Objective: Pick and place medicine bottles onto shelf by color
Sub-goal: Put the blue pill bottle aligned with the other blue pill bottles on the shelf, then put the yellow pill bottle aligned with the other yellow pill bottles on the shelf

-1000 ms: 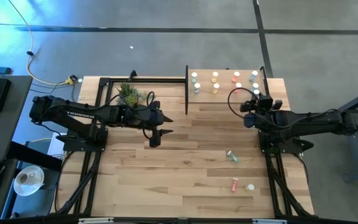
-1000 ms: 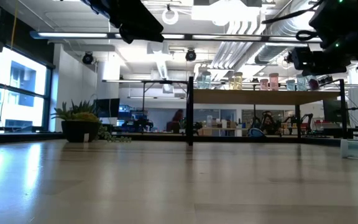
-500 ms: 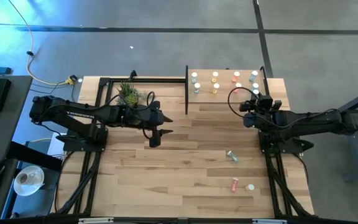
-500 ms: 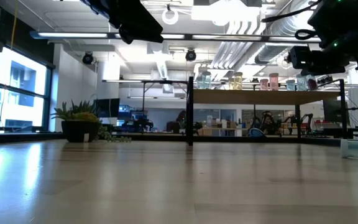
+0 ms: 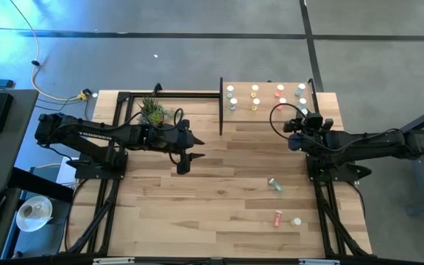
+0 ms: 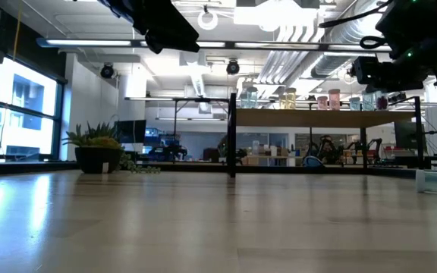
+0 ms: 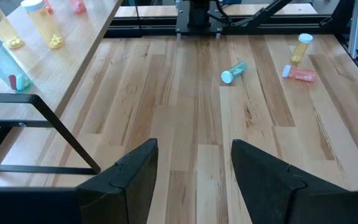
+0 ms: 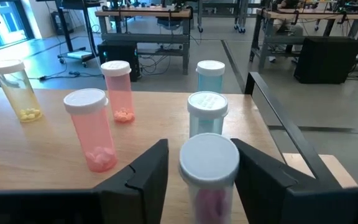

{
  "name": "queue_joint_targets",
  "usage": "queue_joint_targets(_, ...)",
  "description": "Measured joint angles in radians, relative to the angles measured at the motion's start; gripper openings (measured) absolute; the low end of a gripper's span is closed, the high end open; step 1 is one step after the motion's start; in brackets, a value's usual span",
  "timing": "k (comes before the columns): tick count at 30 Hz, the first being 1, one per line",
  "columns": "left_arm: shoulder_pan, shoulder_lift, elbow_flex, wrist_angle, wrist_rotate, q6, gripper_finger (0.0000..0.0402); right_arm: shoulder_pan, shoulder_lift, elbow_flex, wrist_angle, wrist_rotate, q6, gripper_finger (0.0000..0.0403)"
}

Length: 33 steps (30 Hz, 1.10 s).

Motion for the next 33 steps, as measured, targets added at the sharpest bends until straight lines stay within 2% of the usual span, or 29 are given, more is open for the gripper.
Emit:
queue_joint_targets(9, 0.000, 0.000, 0.000, 0.000, 0.000, -0.002, 0.0193, 0.000, -0.023, 0.000, 0.000, 0.008, -0.004, 0.0163)
queue_joint_targets(20, 0.000, 0.000, 0.000, 0.000, 0.000, -0.001, 0.0193, 0.000, -0.150, 0.000, 0.006, 0.008, -0.107, 0.0163)
queue_joint_targets(27, 0.000, 0.000, 0.000, 0.000, 0.000, 0.001, 0.0193, 0.000, -0.219, 0.003, 0.132, -0.024, -0.342, 0.0163)
queue_joint_targets(33, 0.000, 0.000, 0.000, 0.000, 0.000, -0.002, 0.0193, 0.000, -0.222, 0.080, 0.158, -0.069, -0.490, 0.0163)
